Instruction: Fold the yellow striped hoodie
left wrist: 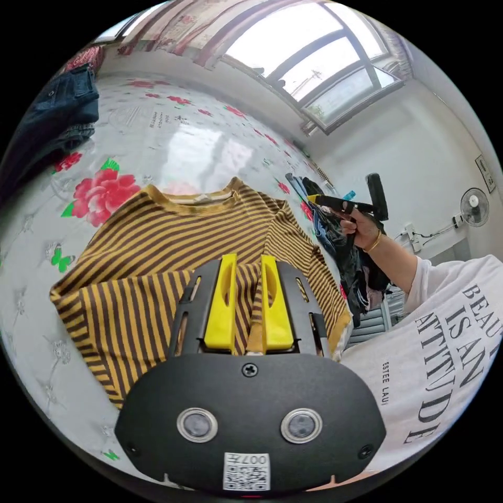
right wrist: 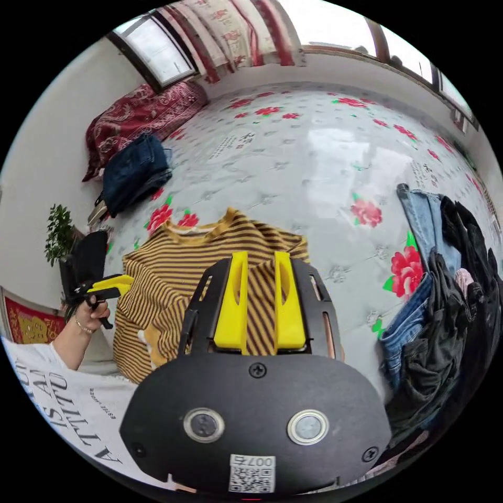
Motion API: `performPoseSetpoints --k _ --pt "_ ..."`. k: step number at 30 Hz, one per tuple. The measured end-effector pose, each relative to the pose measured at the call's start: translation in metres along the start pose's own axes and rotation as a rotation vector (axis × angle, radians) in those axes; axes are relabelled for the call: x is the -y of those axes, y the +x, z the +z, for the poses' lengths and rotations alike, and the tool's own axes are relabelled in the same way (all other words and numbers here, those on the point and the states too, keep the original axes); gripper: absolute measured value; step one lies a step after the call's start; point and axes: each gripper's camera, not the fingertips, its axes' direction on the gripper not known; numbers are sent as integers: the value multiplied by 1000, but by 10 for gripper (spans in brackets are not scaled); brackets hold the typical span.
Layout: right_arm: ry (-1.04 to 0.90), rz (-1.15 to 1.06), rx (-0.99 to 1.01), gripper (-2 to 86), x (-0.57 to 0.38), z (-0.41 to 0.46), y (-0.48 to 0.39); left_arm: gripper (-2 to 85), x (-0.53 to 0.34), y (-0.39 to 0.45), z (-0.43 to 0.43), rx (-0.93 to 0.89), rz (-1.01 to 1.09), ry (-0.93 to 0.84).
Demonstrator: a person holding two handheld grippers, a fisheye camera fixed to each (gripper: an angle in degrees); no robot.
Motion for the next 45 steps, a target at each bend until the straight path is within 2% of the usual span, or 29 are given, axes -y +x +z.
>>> performPoseSetpoints --k 3,7,8,9,12,13,15,17,20,25,33,39,45 --pt "-77 2 -68 23 41 42 4 67 54 1 51 50 12 -14" --pt "-162 -61 -164 16 59 85 -2 51 82 -13 99 176 -51 -77" --pt "-127 -134 -195 12 55 88 -8 32 81 -20 110 250 -90 -113" --pt "-104 -201 -242 8 49 88 -13 4 76 -22 110 250 -81 -76" --pt "-56 -258 -340 1 43 86 -10 -6 65 -17 111 272 -66 -30" --pt "-60 -238 -342 0 45 86 -5 -7 65 -14 112 282 -58 -29" --pt "-41 -57 -272 -1 56 77 28 -8 69 -3 119 315 -63 -39" --pt "-45 86 -133 -2 64 67 50 -8 73 1 121 311 -99 -49" --pt "84 89 -82 -2 53 27 50 -6 66 19 97 308 -115 -12" --pt "91 55 96 -2 -9 -21 41 29 -8 59 26 313 -134 68" --pt "-112 103 135 13 -199 -61 46 77 -233 116 -64 527 -451 0" --pt "-210 158 41 27 -290 -85 62 111 -336 135 -71 567 -611 -34" --pt "-270 175 67 43 -320 -78 71 142 -361 132 -45 472 -581 -100"
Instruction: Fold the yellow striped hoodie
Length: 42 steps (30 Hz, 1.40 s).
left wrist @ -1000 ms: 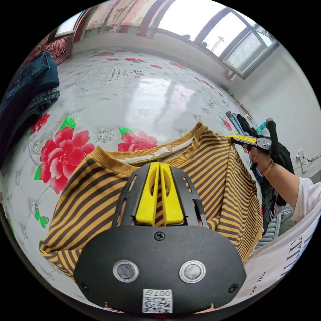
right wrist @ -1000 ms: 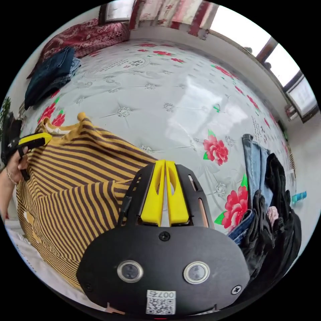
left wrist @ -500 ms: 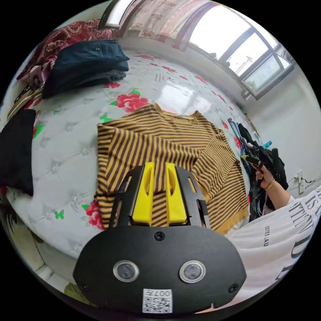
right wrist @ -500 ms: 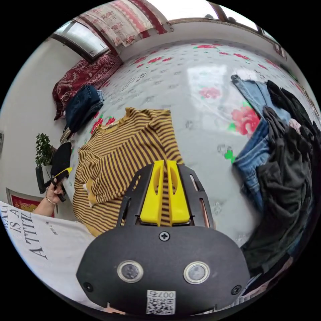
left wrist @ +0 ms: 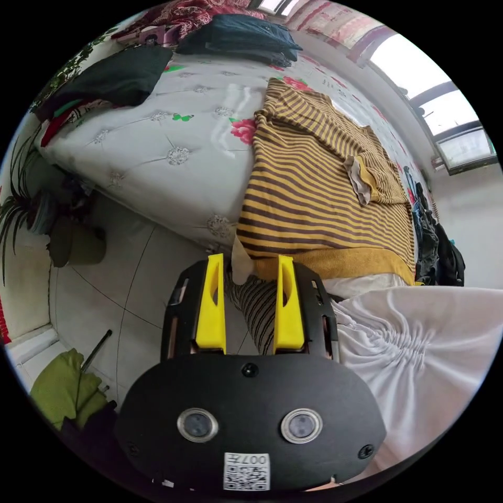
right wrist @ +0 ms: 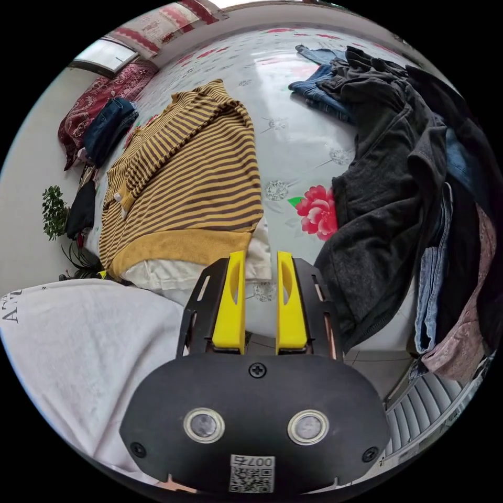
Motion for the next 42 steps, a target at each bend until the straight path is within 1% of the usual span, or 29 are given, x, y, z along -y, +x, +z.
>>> performPoseSetpoints --k 2,4,6,7,9,11,13,15,16,18,19,21,22,25,27,28,29,30,31,32,33,35,37,39,42 --pt "-27 -42 -17 44 4 8 -6 142 4 5 11 28 54 -26" --pt "-44 -91 -101 44 9 11 -17 137 11 12 21 75 110 -59" --pt "-81 -182 -138 32 16 16 -34 115 23 23 25 97 201 -91" --pt "-89 -203 -154 29 17 17 -38 109 26 24 26 116 208 -106" --pt "-110 -300 -225 14 19 19 -50 71 35 15 22 86 224 -145" --pt "-124 -337 -236 8 20 17 -50 51 40 3 11 16 228 -145" --pt "-119 -335 -188 4 21 6 -39 46 46 -11 -2 -69 247 -156" --pt "-96 -276 -57 1 27 -16 -14 44 60 -32 -22 -264 266 -184" --pt "-82 -254 -16 0 29 -23 -7 43 65 -39 -26 -323 260 -194" --pt "-2 -159 183 -2 42 -52 26 41 90 -65 -45 -529 225 -188" --pt "20 -135 235 -2 47 -59 34 41 97 -71 -49 -577 221 -184" --pt "109 -42 423 -3 70 -83 64 40 131 -85 -61 -691 227 -162" --pt "126 -22 458 -3 77 -88 69 40 141 -88 -62 -704 222 -159" --pt "228 92 589 -3 122 -103 90 40 194 -105 -64 -758 120 -66" --pt "340 203 668 -3 161 -99 99 37 226 -129 -52 -817 -118 113" --pt "367 226 686 -3 171 -94 99 36 231 -133 -48 -848 -163 169" --pt "398 283 719 -3 187 -83 100 34 239 -138 -36 -897 -259 225" --pt "404 325 763 -3 202 -71 97 31 248 -139 -23 -944 -331 215" --pt "400 332 781 -3 209 -66 95 29 252 -137 -20 -958 -338 209" --pt "372 317 788 -3 224 -60 86 28 262 -131 -20 -929 -310 206" --pt "343 286 741 -3 238 -58 75 26 273 -125 -24 -862 -254 177" --pt "343 232 664 -3 253 -64 61 25 286 -123 -28 -841 -206 154" --pt "350 227 674 -2 264 -69 60 24 294 -130 -32 -907 -228 167" --pt "384 248 726 -2 276 -76 67 22 305 -139 -37 -988 -269 197" --pt "429 284 732 -1 296 -80 77 27 329 -143 -37 -993 -303 229"
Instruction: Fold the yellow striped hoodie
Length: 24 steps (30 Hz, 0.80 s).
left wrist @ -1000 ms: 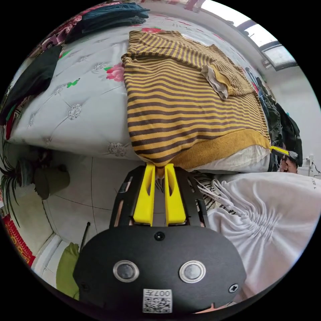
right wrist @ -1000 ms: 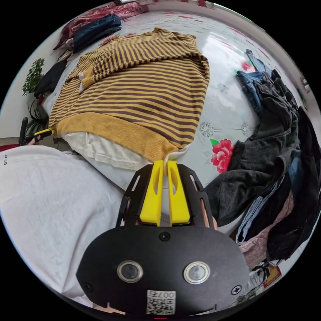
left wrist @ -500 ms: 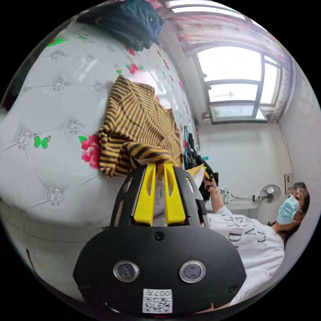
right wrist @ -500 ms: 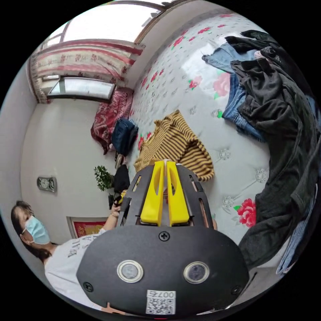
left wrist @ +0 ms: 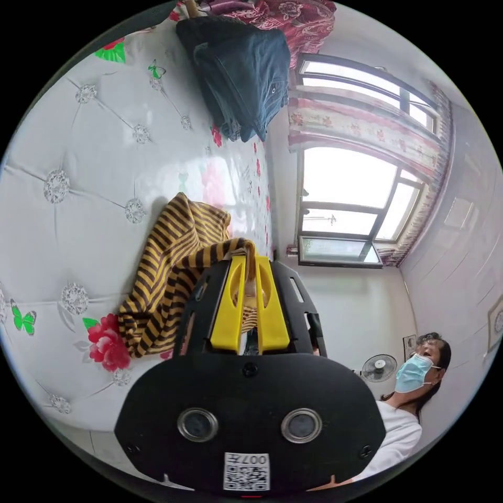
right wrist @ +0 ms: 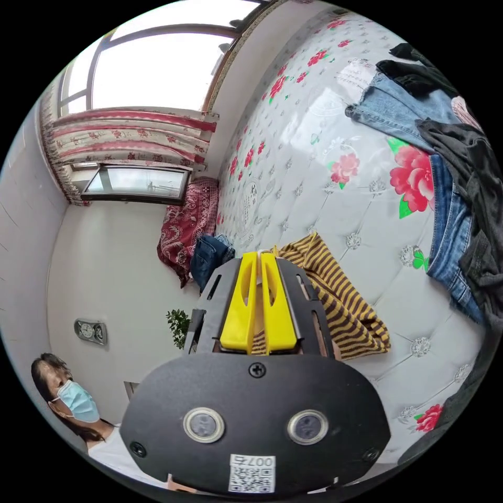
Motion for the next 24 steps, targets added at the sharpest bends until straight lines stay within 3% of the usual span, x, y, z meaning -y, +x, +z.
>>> performPoseSetpoints --k 5,8,14,19,23,24 --pt "47 -46 -128 9 19 46 6 78 27 5 35 207 57 195" --pt "-1 -47 -256 22 13 73 22 100 29 0 55 297 29 111" --pt "-99 -300 -433 34 -38 90 17 114 -25 33 68 674 252 -49" --pt "-220 -527 -470 30 -79 120 -11 106 -77 52 84 792 340 -125" --pt "-400 -612 -721 18 -101 175 6 28 -100 51 118 1042 448 -262" --pt "-358 -702 -714 13 -106 169 6 18 -97 52 116 1046 478 -286"
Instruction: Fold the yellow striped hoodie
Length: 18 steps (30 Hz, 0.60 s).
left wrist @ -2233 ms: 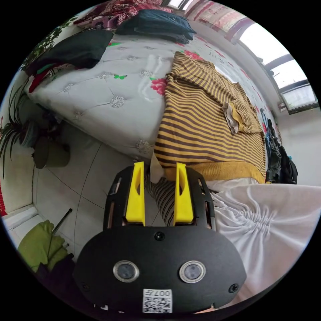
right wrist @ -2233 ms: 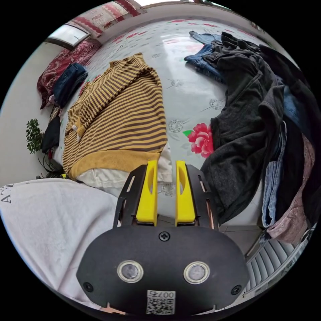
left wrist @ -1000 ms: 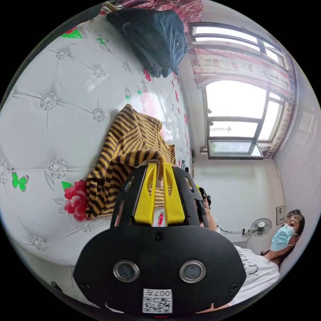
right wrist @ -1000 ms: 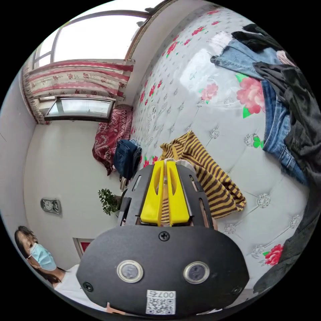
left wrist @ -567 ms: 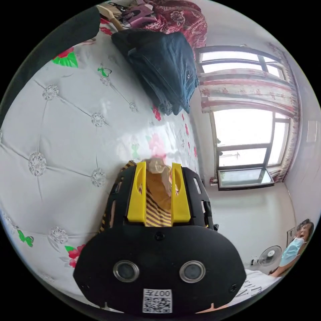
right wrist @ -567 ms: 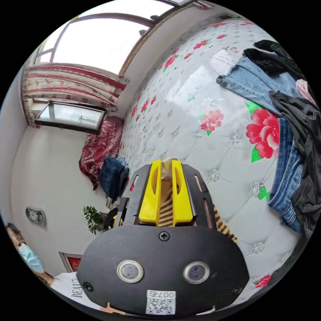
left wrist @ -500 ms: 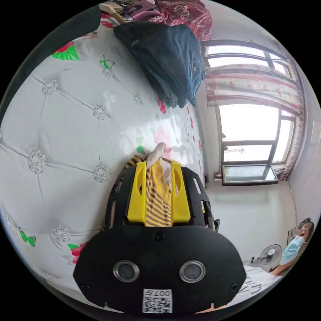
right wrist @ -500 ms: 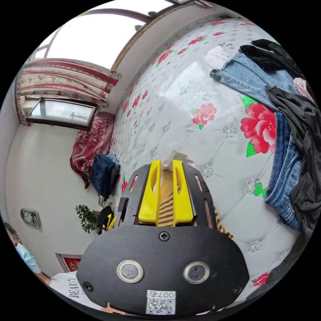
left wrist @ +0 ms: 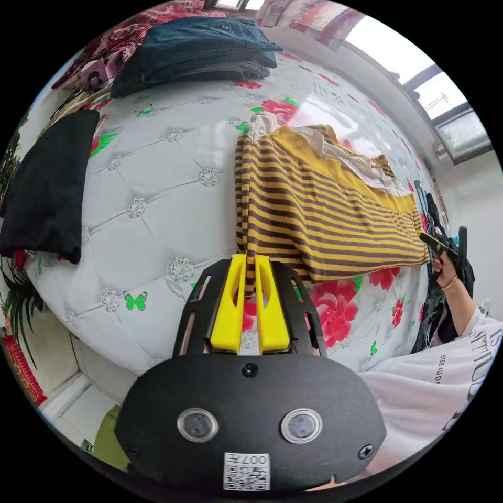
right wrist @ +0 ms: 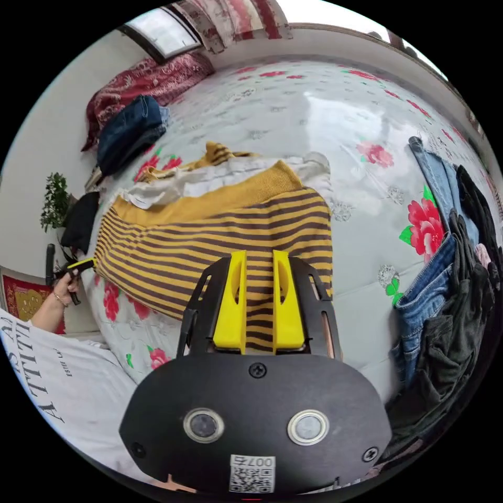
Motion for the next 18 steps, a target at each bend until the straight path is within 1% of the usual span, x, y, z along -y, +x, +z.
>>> performPoseSetpoints --k 1,3,4,6,9,10,12,13,15,16,18 --pt "-1 14 -24 10 -1 0 4 13 2 -3 -1 -8 8 -10" --pt "-18 106 100 4 1 -8 25 4 6 -22 -9 -42 -16 -32" --pt "-9 133 110 3 0 -13 30 3 7 -25 -11 -49 -17 -28" --pt "79 165 109 3 -11 -39 36 0 6 -32 -16 -128 -27 -22" --pt "103 151 193 8 -30 -49 35 -2 1 -24 -12 -88 -21 -25" --pt "89 149 194 9 -33 -46 35 -3 1 -21 -11 -65 -15 -28" --pt "-79 170 74 8 -37 -19 38 -3 6 -17 -9 -38 -9 -56" --pt "-34 150 79 7 -39 -21 38 -3 8 -17 -9 -42 -10 -66" --pt "-35 269 23 2 -41 -26 51 1 11 -25 -11 -86 -21 -84" --pt "-25 282 36 1 -42 -29 53 3 11 -28 -14 -91 -32 -80" --pt "94 285 75 -1 -48 -51 51 0 7 -36 -36 -24 -92 -13"
